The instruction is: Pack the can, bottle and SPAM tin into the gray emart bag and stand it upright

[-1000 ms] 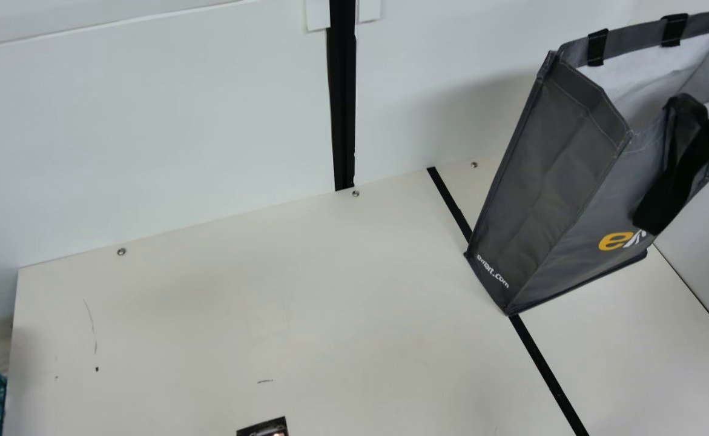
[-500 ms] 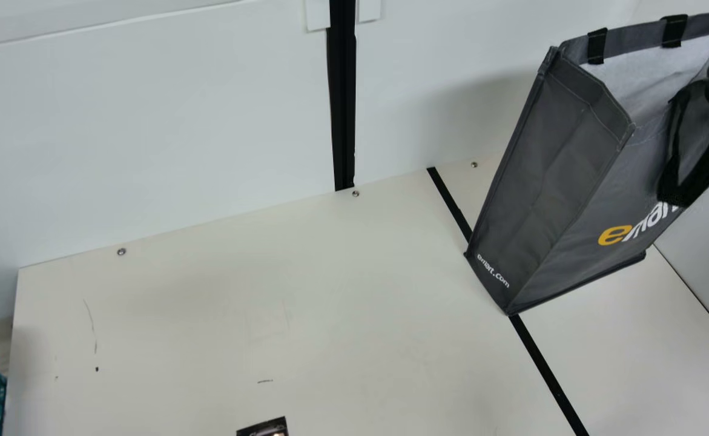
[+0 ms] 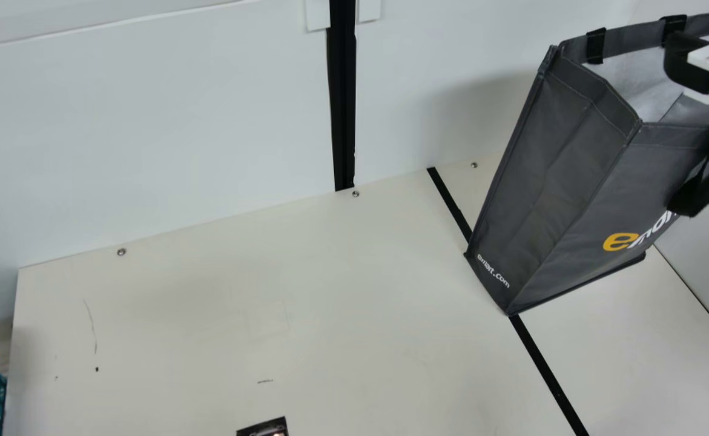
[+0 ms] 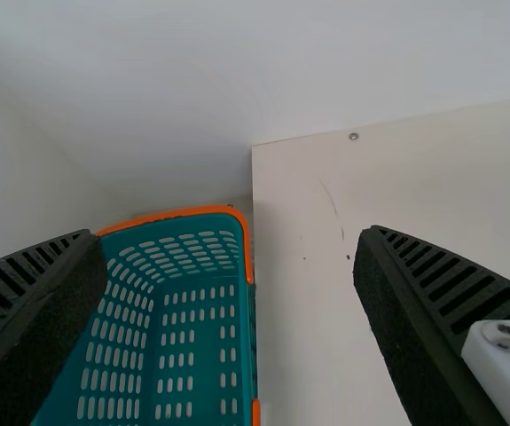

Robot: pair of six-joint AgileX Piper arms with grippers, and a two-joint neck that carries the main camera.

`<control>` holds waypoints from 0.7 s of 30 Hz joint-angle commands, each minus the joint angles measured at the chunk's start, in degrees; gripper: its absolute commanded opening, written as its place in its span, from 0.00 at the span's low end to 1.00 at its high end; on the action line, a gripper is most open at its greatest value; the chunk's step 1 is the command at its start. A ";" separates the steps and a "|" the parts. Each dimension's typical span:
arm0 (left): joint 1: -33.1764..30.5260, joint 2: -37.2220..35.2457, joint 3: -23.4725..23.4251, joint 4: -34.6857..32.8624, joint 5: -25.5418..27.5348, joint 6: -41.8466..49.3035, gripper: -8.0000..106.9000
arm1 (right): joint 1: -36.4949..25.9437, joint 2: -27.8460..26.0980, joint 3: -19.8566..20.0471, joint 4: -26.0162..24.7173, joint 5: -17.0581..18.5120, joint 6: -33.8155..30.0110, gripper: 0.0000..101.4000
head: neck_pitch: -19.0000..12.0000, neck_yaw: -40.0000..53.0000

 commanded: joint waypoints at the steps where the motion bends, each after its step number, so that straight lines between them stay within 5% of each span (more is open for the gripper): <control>1: 0.00 0.00 0.00 0.00 0.00 0.00 0.85 | 1.41 -0.43 0.32 0.13 0.36 0.08 0.94 | -1.30 -0.05; 21: 0.00 0.00 0.00 0.00 0.00 0.00 0.85 | 20.23 -8.59 8.48 -3.20 0.36 1.95 0.94 | -1.30 -0.05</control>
